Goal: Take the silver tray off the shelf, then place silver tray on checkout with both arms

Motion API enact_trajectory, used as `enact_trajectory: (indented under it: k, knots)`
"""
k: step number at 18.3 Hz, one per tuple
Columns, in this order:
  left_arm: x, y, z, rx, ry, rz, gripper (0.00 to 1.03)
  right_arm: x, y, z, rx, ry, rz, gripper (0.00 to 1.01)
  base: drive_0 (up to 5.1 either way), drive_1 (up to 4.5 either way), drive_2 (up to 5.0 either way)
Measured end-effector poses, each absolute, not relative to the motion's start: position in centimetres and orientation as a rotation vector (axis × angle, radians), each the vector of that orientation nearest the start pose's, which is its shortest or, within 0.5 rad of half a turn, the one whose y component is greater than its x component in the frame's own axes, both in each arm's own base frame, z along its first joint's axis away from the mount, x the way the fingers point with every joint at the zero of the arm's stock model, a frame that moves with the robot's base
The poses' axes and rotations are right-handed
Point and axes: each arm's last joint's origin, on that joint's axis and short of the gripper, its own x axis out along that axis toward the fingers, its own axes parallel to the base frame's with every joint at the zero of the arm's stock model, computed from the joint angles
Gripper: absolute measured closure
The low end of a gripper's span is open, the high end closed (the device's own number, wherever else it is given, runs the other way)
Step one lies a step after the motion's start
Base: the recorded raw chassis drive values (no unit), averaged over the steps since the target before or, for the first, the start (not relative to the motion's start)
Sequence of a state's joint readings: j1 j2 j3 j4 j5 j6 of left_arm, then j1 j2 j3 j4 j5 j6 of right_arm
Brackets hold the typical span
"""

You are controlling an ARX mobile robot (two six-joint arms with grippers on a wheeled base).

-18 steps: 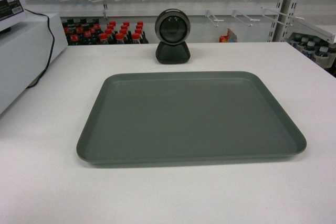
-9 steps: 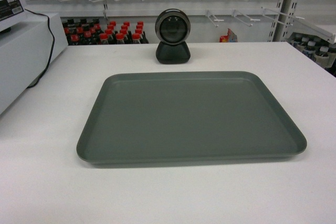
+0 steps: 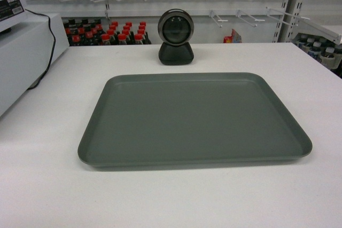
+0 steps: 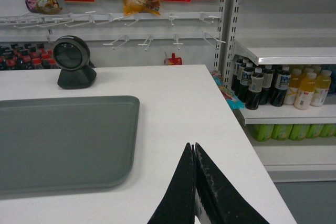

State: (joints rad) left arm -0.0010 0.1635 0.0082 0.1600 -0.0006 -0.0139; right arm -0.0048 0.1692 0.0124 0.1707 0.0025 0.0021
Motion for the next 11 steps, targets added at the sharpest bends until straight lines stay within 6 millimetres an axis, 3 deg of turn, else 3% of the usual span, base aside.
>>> enact_trajectory:
  k: [1,2,11]
  knots:
    - [10.00,-0.01,16.22,-0.014,0.045,-0.002,1.01,10.10,-0.05,16.37,0.002,0.042,-0.004,0.99,0.0,0.00,0.0]
    - [9.77,-0.01,16.73,-0.013,-0.013,-0.003,1.01,9.70,-0.05,16.82,0.002,-0.016,-0.007,0.99,0.0,0.00,0.0]
    - [9.78,-0.01,16.53,-0.012,0.006,-0.001,1.01,9.72,-0.05,16.72,0.002,-0.005,-0.005,0.99,0.0,0.00,0.0]
